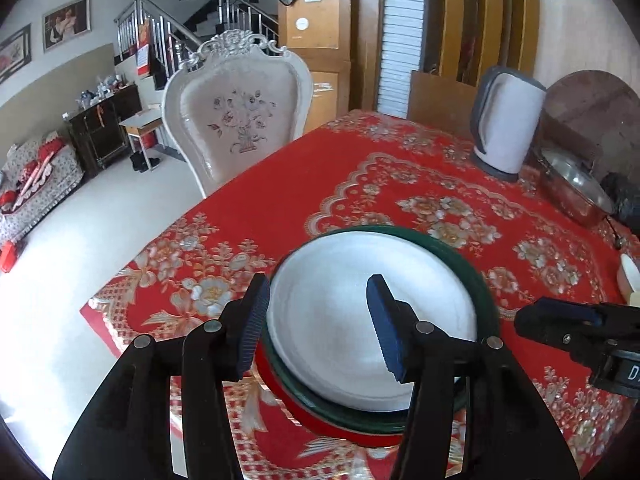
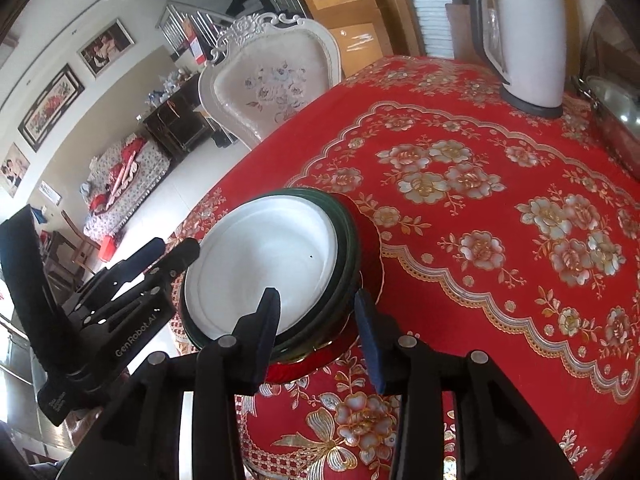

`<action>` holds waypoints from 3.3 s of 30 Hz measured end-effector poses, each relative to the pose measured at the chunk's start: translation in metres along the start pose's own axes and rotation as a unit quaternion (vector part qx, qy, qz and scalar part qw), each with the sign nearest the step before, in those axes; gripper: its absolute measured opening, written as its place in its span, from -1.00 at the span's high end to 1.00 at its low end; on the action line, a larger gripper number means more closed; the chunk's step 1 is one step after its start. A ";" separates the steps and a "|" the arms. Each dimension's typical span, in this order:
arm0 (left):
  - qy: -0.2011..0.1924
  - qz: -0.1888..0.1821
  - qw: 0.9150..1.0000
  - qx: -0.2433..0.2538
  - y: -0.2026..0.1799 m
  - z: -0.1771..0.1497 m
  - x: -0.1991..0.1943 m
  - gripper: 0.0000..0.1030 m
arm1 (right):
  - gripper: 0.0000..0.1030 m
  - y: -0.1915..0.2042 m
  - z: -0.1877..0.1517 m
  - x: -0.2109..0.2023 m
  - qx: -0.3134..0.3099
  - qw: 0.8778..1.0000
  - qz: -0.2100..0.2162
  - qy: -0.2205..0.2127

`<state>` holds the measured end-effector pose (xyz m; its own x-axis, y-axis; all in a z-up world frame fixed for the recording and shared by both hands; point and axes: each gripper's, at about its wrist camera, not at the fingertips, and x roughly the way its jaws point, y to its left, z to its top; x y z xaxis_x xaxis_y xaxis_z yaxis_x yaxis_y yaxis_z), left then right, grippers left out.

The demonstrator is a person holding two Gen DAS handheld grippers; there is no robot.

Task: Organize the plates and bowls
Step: 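Lower the white plate into the green bowl and open both grippers, then move both grippers to the rim of the beige plastic plate, then close both grippers on the beige plate rim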

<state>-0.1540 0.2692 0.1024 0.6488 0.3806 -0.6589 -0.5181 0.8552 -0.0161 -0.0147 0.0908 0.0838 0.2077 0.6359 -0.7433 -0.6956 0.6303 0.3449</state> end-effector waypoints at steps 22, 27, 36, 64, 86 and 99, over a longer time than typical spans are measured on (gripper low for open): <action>0.005 -0.100 0.991 0.085 -0.131 -0.002 -0.004 -0.10 | 0.15 -0.089 -0.036 -0.065 0.094 0.994 -0.039 -0.041; 0.009 -0.135 0.984 0.114 -0.177 -0.005 -0.008 -0.10 | 0.15 -0.121 -0.049 -0.094 0.131 0.988 -0.054 -0.062; 0.025 -0.198 0.965 0.169 -0.270 -0.017 -0.017 -0.10 | 0.06 -0.187 -0.084 -0.162 0.196 0.969 -0.106 -0.106; 0.078 -0.267 0.931 0.236 -0.447 -0.044 0.005 -0.09 | 0.06 -0.336 -0.181 -0.250 0.357 0.904 -0.184 -0.146; 0.117 -0.264 0.921 0.262 -0.491 -0.065 0.034 -0.10 | 0.06 -0.361 -0.187 -0.227 0.367 0.909 -0.152 -0.129; 0.123 -0.260 0.915 0.283 -0.502 -0.077 0.040 -0.10 | 0.08 -0.360 -0.185 -0.217 0.342 0.918 -0.156 -0.128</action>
<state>0.0889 -0.1722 0.0265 0.5439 -0.1617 -0.8234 0.2419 0.9698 -0.0307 0.0628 -0.3563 0.0148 0.5386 0.4052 -0.7387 0.0009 0.8765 0.4814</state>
